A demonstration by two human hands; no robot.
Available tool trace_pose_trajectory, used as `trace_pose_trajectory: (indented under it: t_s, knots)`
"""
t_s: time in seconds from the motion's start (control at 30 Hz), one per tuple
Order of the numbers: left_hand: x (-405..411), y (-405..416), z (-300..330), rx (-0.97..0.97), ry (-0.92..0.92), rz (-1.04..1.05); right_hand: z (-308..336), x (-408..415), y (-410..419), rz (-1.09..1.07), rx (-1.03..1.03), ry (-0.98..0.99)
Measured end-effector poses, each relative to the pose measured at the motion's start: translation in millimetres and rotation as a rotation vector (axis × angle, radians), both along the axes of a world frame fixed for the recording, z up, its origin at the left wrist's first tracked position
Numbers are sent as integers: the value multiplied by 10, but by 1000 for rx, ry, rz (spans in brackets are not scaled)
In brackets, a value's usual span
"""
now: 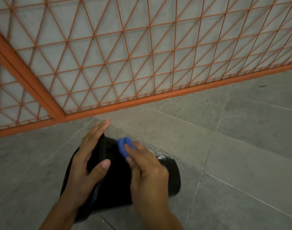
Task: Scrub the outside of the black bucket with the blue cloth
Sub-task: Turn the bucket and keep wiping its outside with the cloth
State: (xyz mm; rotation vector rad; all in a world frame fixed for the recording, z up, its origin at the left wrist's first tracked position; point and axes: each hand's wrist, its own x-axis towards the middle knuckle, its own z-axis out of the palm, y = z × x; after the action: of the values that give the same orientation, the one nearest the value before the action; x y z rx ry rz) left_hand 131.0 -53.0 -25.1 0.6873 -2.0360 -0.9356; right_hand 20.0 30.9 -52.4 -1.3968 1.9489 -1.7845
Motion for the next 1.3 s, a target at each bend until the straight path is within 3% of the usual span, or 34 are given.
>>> trace_pose_trajectory:
  t_s: [0.07,0.17,0.23,0.3,0.4,0.53,0.6,0.7,0.8,0.93,1.07,1.17,1.23,1.3]
  knots:
    - [-39,34,18,-23,-20,3,8,-53,4,-23,41,-47]
    - [-64,38,24,-36,-28,-16,-6,92,108,-121,-13,49]
    - [-35,5,18,-4,-10,3,3,79,52,-39,-42,16]
    - [-21,5,12,39,11,23,-20,-58,-26,11,56,-39]
    - [-57,45,23,24,-2,0,-52,-113,55,-81,128,-59]
    - [-32,10,17,20,-9,-1,-56,47,105,-57,25,7]
    - [-33,7,30,46,5,26,-61,-72,25,12,94,-36]
    - [-84,31,66,31,-20,-3,-105,-147,105,-76,129,-79]
    - [-95,13,76,3,-58,-43,-80,32,195,-115,37,-12]
    - [-75,18,102,112,-119,28,-74,-134,51,-37,34,-53]
    - [-132,194,67,174,-133,62,-197,-300,109,-149,132,-218]
    - [-201,307,59,218,-42,69,-236,-178,173,-243,45,-131]
    - [-197,281,65,190,-51,91,-201,-124,156,-172,-5,-53]
    - [-173,230,82,173,-85,100,-161,-226,85,-74,39,-104]
